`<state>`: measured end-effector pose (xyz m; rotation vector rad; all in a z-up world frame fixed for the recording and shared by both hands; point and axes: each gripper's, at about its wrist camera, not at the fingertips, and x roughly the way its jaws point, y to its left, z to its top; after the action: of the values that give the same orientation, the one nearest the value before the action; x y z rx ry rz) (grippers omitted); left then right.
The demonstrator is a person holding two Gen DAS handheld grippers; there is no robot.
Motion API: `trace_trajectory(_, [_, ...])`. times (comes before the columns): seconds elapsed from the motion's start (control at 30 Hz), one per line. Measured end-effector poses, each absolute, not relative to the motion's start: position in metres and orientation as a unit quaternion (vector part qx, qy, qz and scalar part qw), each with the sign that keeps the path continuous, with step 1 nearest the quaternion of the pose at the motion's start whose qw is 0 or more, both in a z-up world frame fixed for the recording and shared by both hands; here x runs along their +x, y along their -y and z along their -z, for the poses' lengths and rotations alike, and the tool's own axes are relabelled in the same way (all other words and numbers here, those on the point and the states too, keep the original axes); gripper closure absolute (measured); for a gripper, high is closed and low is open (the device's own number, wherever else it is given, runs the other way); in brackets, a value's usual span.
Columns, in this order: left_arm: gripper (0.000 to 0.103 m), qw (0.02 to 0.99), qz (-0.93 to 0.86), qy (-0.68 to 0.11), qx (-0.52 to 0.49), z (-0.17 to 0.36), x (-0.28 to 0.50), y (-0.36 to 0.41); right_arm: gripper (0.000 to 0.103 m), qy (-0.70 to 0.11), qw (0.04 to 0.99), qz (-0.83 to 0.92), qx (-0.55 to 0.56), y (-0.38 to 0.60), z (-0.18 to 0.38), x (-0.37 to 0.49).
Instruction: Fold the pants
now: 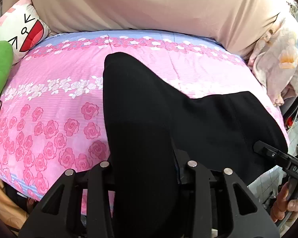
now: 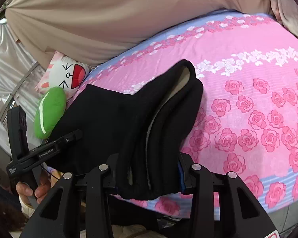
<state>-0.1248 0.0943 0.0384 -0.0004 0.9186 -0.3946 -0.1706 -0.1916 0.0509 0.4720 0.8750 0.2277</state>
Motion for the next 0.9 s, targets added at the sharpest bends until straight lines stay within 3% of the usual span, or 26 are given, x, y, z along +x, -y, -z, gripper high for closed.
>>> trace_trajectory(0.43, [0.068,0.89,0.242,-0.386,-0.009,-0.105,-0.157,-0.103,0.064,-0.362,0.901,-0.138,0.195,0.182,-0.122,-0.201])
trace_trajectory(0.9, [0.068,0.945,0.247,-0.215,0.009,-0.213,-0.112,-0.09,0.064,-0.215,0.954,-0.146,0.149,0.195,-0.226,-0.148])
